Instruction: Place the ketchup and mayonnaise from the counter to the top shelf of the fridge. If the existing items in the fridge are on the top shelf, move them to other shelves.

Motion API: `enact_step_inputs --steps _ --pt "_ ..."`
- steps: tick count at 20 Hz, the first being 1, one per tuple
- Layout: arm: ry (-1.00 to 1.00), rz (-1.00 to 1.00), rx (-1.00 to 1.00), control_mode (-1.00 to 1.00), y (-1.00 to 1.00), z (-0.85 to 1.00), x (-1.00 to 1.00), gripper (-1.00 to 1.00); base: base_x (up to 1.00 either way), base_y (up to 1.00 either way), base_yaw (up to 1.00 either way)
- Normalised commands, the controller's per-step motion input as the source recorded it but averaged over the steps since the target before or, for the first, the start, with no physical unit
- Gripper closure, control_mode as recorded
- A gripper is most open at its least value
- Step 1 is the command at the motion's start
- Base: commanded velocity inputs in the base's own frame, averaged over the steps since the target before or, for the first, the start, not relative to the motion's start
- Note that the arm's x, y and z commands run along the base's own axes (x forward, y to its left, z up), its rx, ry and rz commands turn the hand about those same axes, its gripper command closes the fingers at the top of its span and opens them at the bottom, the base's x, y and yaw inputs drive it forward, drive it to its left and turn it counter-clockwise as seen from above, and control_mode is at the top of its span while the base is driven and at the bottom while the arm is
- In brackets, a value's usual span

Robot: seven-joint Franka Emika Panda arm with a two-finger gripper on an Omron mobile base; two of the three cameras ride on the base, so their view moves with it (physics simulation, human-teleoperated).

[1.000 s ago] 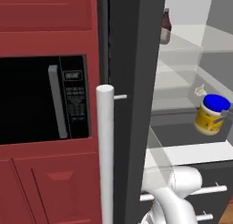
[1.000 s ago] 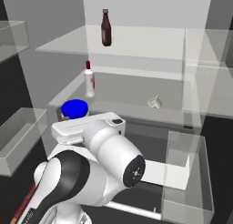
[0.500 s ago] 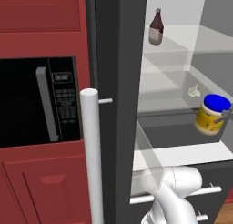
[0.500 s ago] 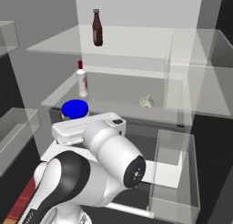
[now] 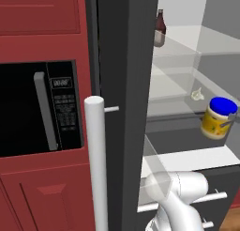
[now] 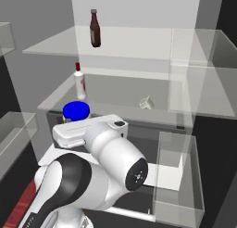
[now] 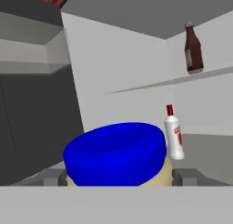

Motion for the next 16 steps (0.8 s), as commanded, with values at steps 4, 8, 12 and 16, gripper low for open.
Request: enact_step_inputs --steps 4,8,12,16 --pt "-0.14 -0.16 0.0 -1.0 -0.36 0.81 0.16 1.0 0.0 0.0 0.0" --pt "-0.2 -0.17 0.0 -1.0 -0.32 0.99 0.21 1.0 0.0 0.0 0.0" --pt "-0.19 -0.16 0.0 -1.0 -0.08 1.0 0.59 1.0 0.0 0.0 0.0" --pt "-0.08 -0.1 0.0 -1.0 0.0 0.85 0.89 1.0 0.0 0.0 0.0"
